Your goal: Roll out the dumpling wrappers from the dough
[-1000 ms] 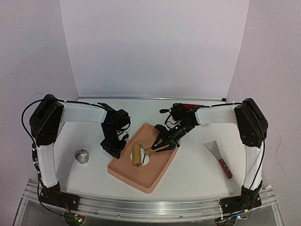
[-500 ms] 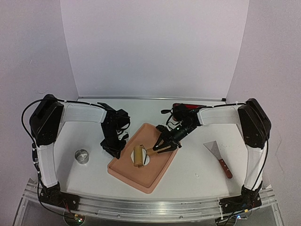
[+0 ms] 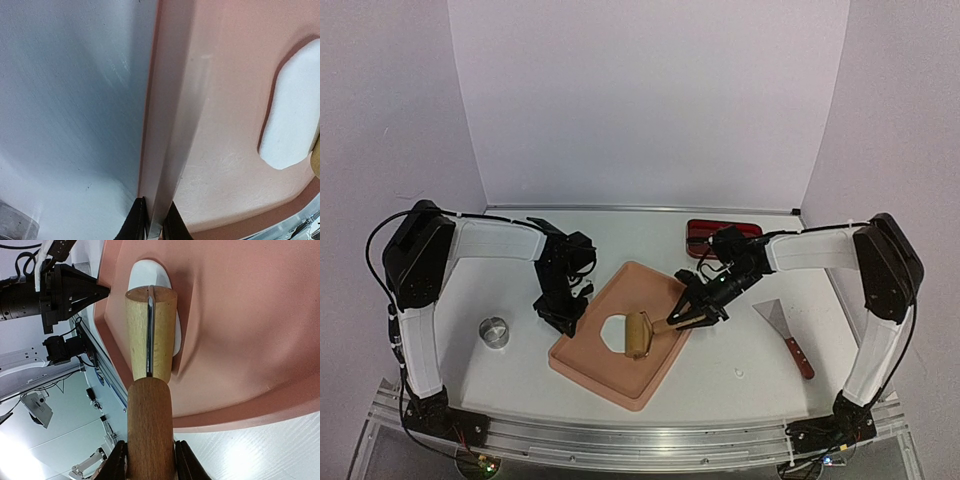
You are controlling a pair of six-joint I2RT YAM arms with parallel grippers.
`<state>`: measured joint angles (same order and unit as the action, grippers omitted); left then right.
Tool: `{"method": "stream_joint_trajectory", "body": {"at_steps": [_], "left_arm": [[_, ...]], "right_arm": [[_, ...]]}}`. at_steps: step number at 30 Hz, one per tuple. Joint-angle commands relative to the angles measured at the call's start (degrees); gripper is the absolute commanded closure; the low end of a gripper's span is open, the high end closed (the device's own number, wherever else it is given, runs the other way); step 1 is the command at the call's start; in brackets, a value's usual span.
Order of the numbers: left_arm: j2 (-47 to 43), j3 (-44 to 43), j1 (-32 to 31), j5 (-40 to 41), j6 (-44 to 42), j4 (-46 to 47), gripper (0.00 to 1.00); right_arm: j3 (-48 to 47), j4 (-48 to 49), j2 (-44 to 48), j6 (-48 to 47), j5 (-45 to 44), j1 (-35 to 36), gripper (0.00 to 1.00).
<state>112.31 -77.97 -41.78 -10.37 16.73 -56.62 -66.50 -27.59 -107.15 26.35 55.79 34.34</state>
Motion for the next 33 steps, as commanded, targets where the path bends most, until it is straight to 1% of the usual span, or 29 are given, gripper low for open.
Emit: {"method": "stream_joint_trajectory", "body": {"at_steps": [1,6,13,18,27,33], "left_arm": [[0.51,1.56,1.57,1.34,3.94,1.11,0.97],[0.5,1.61,1.59,1.04,4.32,1.57,0.97],[0.1,1.48,1.59,0.67,4.35,1.72,0.97],[-0.27,1.82,1.51,0.25,4.6,2.22,0.98],[0.09,2.29,0.86,-0.95,5.22,3.5,0.98],[0.47,2.95,0.56,-1.82,5.68,4.76,0.98]], "right_arm": [[9.38,-22.16,-4.99,0.73,-29.15,-1.51,1.0],[7.88,-21.72,-5.6,1.48,-27.7,-1.52,1.0],[0.97,-21.84,-8.64,3.25,-26.06,-1.42,1.0],[-2.07,-22.02,-10.04,4.62,-25.48,-0.97,1.0],[-6.99,-22.29,-14.32,8.34,-27.47,3.37,1.0],[-9.05,-22.32,-16.75,9.98,-30.02,4.15,1.0]]}}
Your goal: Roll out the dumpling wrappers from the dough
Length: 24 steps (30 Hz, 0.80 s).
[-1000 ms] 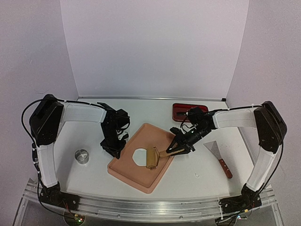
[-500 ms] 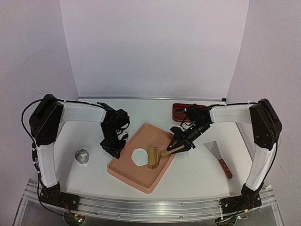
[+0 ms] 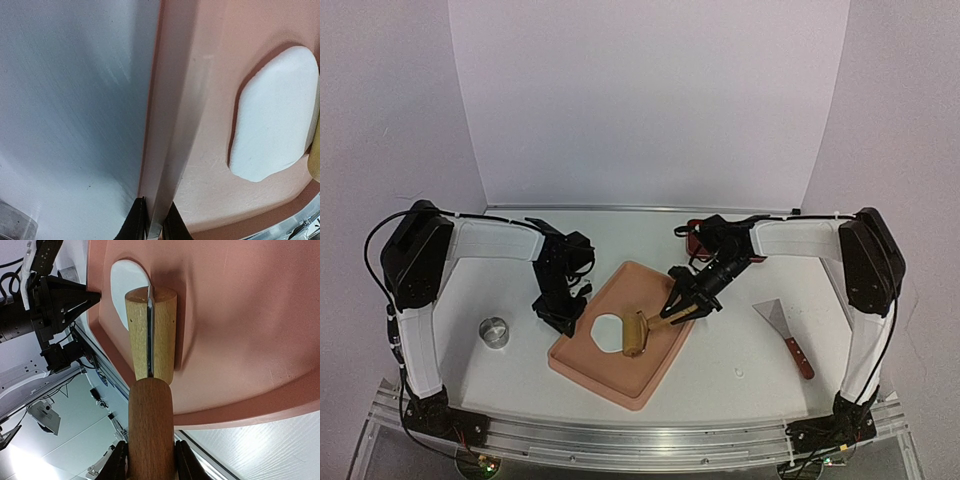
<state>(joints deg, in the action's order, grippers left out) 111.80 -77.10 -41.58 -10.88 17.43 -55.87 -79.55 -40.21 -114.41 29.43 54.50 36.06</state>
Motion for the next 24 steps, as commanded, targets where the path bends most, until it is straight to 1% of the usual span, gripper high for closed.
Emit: {"method": "stream_joint_trajectory", "body": {"at_steps": [1,6,13,18,24], "left_arm": [[0.99,2.19,0.34,-1.29,4.95,4.12,0.98],[1.13,2.34,0.38,-0.88,4.71,4.23,0.98],[0.94,2.44,0.44,-0.18,4.44,3.95,0.98],[0.53,2.89,0.75,0.56,4.45,3.69,0.98],[0.26,2.21,0.74,1.04,4.45,3.04,0.98]], "right_arm": [[3.72,-9.74,-9.72,6.91,-28.91,2.44,1.0],[4.07,-10.59,-9.28,6.8,-30.52,2.43,1.0],[7.95,-11.55,-6.32,7.04,-33.69,2.46,1.0],[10.64,-12.49,-1.48,8.26,-36.71,1.86,1.0],[13.55,-13.34,4.16,9.16,-38.19,0.5,1.0]]}}
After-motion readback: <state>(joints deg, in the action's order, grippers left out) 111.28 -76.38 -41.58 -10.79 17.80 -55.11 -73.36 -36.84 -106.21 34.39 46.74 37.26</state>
